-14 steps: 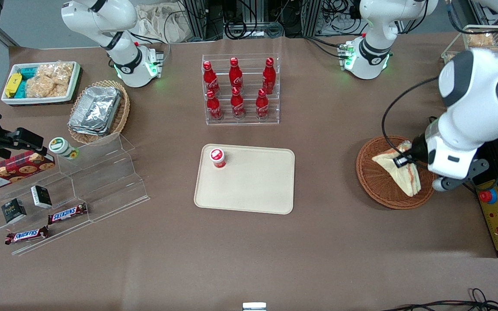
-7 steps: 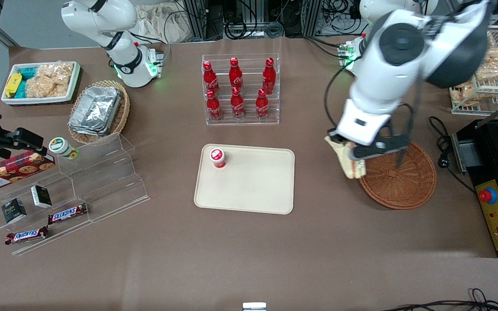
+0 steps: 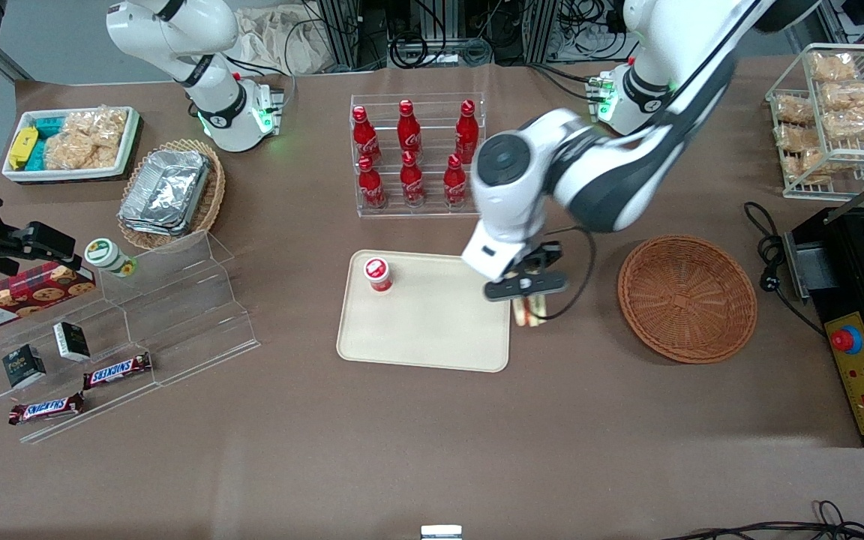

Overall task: Place sandwich from basket to tray
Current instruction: 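Lower the sandwich onto the tray beside the small bottle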

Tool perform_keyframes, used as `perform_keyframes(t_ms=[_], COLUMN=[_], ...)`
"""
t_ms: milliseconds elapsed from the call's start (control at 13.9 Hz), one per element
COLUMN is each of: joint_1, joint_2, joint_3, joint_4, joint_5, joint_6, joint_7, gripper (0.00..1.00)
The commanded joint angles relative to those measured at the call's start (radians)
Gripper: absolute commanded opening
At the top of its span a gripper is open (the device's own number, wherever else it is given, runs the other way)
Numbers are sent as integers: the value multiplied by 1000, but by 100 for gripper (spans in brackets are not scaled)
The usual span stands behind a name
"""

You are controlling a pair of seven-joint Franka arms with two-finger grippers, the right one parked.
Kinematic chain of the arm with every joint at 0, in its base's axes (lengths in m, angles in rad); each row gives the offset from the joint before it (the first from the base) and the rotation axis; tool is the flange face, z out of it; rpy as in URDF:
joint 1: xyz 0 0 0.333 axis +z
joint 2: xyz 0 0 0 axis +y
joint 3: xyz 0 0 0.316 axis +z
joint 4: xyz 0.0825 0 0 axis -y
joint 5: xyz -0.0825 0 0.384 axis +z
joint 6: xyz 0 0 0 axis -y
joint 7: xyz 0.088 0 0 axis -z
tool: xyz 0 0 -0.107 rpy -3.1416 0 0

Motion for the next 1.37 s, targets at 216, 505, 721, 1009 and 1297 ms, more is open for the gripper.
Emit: perform_keyframes(t_ms=[216,505,721,1009,1297], joint_1=[-46,-46,-49,-41,40], joint_2=[225,250,250,178,-15], joint_3=[-9,-9,-5,-9,-11], joint_4=[56,62,77,135,152], joint_5=[163,181,181,157,-19], joint_6=[59,73,98,44,-24], joint_7=[-76,-75,-86,-154,-158], gripper=[18,38,100,100,100])
